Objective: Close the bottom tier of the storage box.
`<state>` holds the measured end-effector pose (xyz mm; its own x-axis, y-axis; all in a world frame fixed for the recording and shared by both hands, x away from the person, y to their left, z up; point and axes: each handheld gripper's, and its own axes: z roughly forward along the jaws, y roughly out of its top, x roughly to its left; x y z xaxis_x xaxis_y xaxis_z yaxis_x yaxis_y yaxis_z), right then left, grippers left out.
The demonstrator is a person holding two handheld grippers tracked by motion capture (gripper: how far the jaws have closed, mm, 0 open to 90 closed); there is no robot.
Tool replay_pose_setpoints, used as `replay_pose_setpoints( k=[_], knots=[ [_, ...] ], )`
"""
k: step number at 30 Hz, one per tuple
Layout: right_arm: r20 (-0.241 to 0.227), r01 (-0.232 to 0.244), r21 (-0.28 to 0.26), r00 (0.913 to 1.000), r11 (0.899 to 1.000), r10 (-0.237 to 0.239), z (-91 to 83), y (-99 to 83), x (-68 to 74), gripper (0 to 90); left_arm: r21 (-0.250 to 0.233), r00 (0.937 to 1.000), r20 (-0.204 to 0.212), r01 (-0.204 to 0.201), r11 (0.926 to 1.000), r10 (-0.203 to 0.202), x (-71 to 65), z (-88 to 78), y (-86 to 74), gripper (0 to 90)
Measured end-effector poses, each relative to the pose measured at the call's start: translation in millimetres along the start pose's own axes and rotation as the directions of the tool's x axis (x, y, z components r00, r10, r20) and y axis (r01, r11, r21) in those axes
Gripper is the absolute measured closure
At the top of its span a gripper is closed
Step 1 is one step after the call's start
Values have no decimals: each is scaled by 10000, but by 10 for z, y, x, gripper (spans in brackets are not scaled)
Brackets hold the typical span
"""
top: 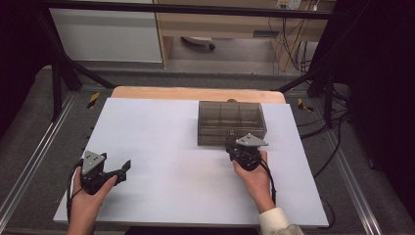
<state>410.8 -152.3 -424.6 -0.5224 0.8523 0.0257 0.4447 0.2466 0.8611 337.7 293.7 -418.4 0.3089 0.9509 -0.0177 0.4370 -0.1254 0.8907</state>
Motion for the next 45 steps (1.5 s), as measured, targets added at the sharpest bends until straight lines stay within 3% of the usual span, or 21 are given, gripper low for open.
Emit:
replay_pose_setpoints(
  k=[4,11,18,24,26,33,45],
  knots=[
    [-187,-150,-351,9997,9993,143,-178,42,-5,608,-2,10000,-17,30,10000,-30,4,-4,-2,91],
    [-163,-311,-590,9994,9978,301,-289,38,-65,327,-1,10000,15,69,10000,-69,7,1,-6,90],
    [-44,-157,-914,9999,9957,154,-396,35,-125,136,18,9999,94,134,9999,-134,15,22,-6,90],
    [-94,-193,-1212,9998,9924,183,-491,53,-182,35,-54,9999,21,159,9999,-159,22,-3,-2,89],
    [-84,-37,-1328,10000,9911,26,-523,53,-198,34,-43,9998,18,218,9998,-218,30,-7,-4,89],
    [-163,-184,-1277,9997,9916,164,-576,21,-283,45,-101,9996,16,295,9995,-295,49,-20,0,82],
    [811,-570,-1567,9942,9860,703,-742,-107,-576,68,-429,9992,114,379,9984,-374,122,-44,17,49]
  ],
)
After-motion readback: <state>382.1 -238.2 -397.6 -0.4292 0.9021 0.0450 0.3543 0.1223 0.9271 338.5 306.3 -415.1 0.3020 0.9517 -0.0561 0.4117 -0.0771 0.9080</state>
